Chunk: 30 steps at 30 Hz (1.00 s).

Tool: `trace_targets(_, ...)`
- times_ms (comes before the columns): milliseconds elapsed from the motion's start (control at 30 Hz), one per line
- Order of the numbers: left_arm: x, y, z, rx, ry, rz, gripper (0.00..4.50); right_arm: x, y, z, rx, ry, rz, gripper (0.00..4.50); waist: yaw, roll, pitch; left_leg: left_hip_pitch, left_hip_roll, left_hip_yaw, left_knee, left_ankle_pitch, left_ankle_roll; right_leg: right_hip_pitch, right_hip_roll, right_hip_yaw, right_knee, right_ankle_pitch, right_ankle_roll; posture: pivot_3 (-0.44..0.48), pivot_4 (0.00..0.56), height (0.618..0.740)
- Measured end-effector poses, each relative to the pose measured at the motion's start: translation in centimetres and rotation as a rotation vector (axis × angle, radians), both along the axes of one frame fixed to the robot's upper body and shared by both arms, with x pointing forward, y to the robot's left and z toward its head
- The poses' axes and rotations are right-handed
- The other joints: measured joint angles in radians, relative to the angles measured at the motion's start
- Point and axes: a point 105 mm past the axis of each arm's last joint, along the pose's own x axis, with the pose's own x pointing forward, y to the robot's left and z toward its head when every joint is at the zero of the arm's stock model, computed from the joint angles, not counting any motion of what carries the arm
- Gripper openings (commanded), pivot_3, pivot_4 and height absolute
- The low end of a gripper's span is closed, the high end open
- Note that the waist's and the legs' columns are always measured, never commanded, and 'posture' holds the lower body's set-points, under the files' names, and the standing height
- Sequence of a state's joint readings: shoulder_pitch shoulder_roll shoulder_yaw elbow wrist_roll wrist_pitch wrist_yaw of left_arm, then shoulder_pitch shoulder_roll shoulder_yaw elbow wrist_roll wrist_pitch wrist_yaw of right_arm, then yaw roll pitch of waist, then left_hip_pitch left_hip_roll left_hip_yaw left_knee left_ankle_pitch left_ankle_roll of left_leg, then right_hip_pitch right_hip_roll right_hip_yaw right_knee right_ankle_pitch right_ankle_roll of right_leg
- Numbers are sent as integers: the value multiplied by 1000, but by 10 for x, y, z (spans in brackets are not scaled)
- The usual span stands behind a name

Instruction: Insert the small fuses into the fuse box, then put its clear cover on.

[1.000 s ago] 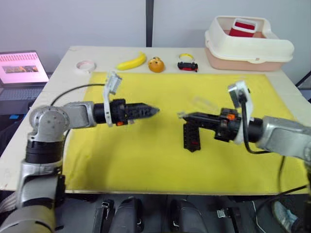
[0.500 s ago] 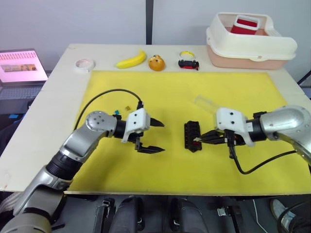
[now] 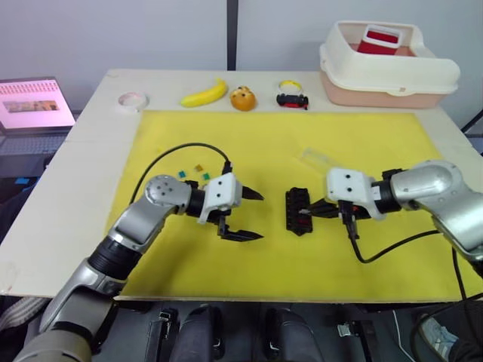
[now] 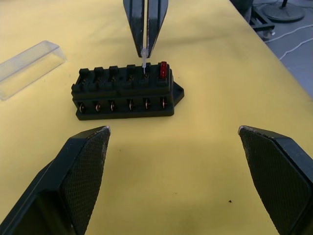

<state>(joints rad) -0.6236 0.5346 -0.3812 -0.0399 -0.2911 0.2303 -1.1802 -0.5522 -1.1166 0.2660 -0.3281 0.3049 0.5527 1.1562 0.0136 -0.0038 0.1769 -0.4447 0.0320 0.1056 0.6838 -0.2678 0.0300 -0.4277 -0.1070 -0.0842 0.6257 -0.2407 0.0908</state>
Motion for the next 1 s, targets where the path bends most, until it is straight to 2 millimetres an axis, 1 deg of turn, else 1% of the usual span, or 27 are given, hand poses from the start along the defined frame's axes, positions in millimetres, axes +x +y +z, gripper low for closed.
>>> trace_targets(433,0,-3,-1,3,-10,0,4408,1,2,-7,-7,16,-6,0,0,0,0,1,0,0,0,1,-2,0,0,0,3,0,0,0,150,740)
trace_targets(1000,1,-6,0,1,-15,-4,4408,3,1,-7,-19,28,-29,0,0,0,0,1,0,0,1,2,-3,0,0,0,4,0,1,0,150,740)
